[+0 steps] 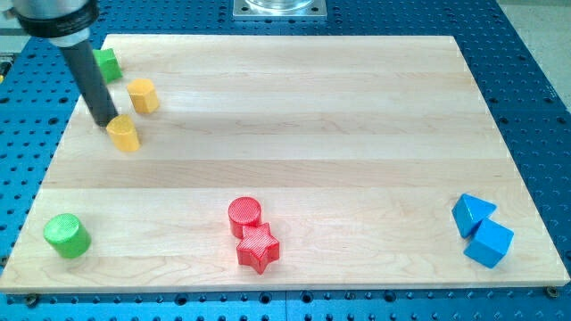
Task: Move the yellow hexagon towards the top center
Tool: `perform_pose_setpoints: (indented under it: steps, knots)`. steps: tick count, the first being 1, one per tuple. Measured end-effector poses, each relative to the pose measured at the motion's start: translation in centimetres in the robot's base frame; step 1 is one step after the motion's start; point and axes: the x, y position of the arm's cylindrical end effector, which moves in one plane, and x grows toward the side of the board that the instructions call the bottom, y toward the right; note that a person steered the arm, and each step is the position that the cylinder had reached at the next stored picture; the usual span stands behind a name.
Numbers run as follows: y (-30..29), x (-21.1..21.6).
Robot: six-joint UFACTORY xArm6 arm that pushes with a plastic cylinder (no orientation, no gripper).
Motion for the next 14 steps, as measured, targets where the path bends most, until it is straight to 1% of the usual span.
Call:
perform_pose_setpoints:
  steps: [1, 2, 3, 4, 5, 7, 9, 10, 11, 12, 13, 14]
  knots:
    - [-2.5, -0.6]
    - [-4.5, -3.6]
    - [-4.5, -8.6]
    - [-4.5, -11.1]
    - [-4.4, -11.2]
    - [-1.2, -11.9]
    - [-2.1, -11.4]
    - [-1.1, -6.1]
    - [0.9, -3.7]
    - [4.9, -3.6]
    - [11.1, -4.8]
    - [15.3, -4.8]
